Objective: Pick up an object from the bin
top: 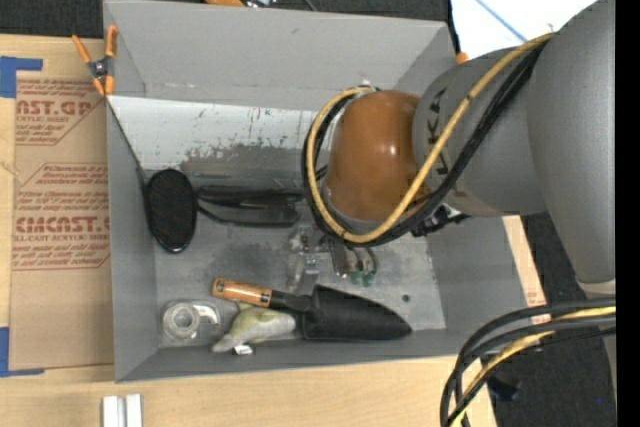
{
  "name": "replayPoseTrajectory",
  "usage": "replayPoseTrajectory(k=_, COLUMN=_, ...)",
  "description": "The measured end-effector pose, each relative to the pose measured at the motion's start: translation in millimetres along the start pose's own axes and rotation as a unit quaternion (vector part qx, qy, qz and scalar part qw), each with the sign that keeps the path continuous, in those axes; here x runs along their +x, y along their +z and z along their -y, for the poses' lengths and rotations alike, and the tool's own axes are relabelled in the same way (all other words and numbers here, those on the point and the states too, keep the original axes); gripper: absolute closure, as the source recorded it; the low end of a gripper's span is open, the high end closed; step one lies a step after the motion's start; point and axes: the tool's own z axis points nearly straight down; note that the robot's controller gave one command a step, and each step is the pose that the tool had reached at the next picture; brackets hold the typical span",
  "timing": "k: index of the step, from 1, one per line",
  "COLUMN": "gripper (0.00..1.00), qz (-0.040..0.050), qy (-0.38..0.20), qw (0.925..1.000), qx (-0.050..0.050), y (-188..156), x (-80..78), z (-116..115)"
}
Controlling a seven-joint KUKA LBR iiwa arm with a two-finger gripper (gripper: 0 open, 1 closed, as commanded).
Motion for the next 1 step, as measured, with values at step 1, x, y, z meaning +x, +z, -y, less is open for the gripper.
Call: replayPoseTrajectory(k=1, gripper=1.00, qz=0.0000, qy=0.000, qw=1.0000, qx=0.000, y=0.0, x=0.0, z=0.0)
